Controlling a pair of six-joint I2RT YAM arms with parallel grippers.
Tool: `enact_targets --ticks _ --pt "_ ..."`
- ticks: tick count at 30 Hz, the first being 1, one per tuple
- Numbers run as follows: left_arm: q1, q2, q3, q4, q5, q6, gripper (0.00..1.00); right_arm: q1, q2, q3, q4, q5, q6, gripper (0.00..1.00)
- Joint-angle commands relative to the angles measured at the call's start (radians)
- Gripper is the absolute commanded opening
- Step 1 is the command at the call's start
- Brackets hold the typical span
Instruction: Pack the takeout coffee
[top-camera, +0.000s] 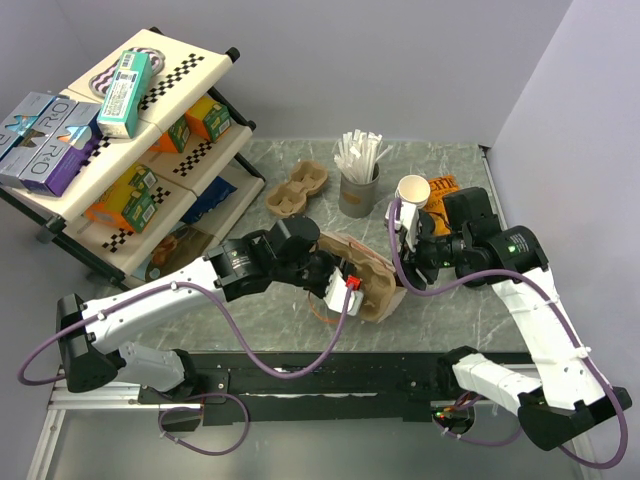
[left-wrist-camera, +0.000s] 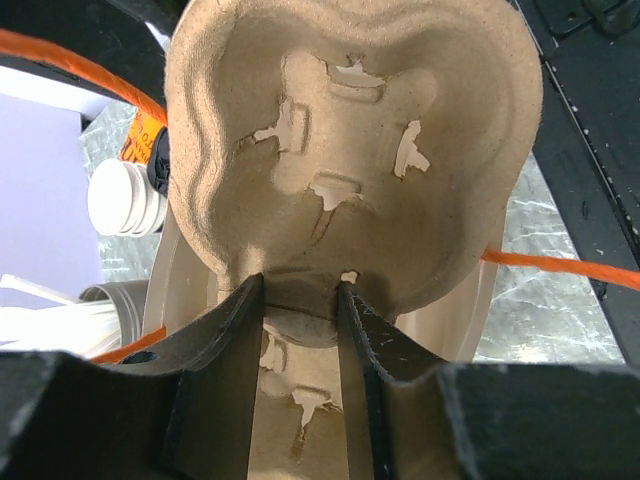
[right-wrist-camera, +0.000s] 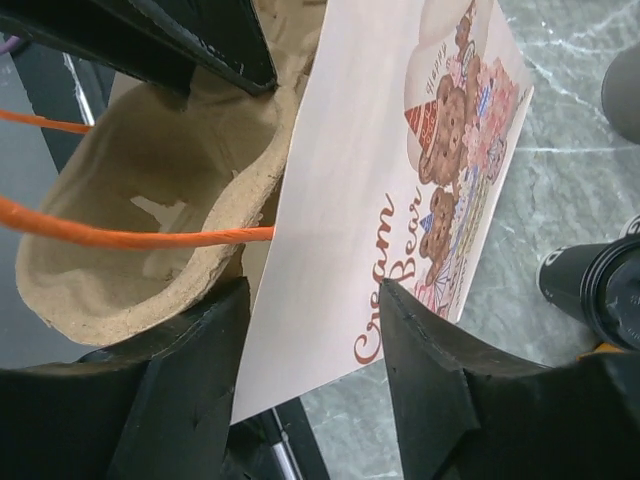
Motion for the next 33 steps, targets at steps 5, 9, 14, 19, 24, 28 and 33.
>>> enact_targets --ticks 5,9,14,19,24,28,33 --pt "0.019 -0.018 -0.001 0.039 -0.013 -0.004 0.01 0.008 -0.024 0.029 -0.125 0.038 -0.036 0.66" --pt "0.024 -0.019 -0.001 0.033 -0.027 0.019 0.01 0.008 -0.022 0.043 -0.151 0.067 -0.055 0.71" --pt "0.022 -0.03 -0.01 0.065 -0.068 0.039 0.01 0.008 -0.022 0.055 -0.168 0.053 -0.067 0.74" --pt "0.021 0.03 0.031 0.004 -0.105 0.107 0.01 0.008 -0.036 0.077 -0.171 -0.008 -0.102 0.77" --pt "0.002 0.099 0.065 -0.038 -0.145 0.17 0.01 0.008 -0.024 0.078 -0.157 -0.017 -0.101 0.78" --pt "-0.012 0.129 0.093 -0.042 -0.148 0.171 0.01 0.008 -0.016 0.077 -0.142 -0.019 -0.089 0.78" --pt "-0.027 0.134 0.091 -0.03 -0.177 0.171 0.01 0.008 -0.017 0.093 -0.13 -0.039 -0.067 0.79"
